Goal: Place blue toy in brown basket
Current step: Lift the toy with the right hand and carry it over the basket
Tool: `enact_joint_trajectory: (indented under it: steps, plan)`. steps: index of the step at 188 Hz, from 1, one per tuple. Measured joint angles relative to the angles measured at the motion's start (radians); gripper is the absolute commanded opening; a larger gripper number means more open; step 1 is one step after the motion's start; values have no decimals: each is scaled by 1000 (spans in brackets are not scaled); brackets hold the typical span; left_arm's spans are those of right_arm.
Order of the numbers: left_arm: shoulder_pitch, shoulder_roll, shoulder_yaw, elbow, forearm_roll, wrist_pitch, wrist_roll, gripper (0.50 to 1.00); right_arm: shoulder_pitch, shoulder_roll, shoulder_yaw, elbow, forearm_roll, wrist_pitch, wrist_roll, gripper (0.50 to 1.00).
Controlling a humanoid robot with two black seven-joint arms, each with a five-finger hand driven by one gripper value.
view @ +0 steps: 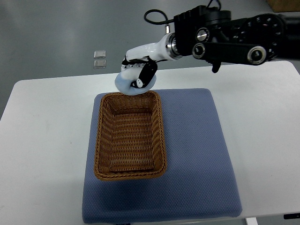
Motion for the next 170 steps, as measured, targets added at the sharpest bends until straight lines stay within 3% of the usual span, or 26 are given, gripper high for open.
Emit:
enact_joint_trajectory:
  steps: [14,32,79,170]
  plan:
    - [0,0,-1,0,0,0,0,1000,-14,89,-9,-49,2,-4,2,500]
    - [0,0,-1,0,0,0,0,1000,-52,127,-19,-105,0,-18,2,500]
    - [0,0,-2,-1,0,0,-1,1000,-163,135,-24,-189,-9,-44,2,500]
    - [-2,0,1,-3,0,0,3,1000,-287,135,-21,-195,-8,-71,25,500]
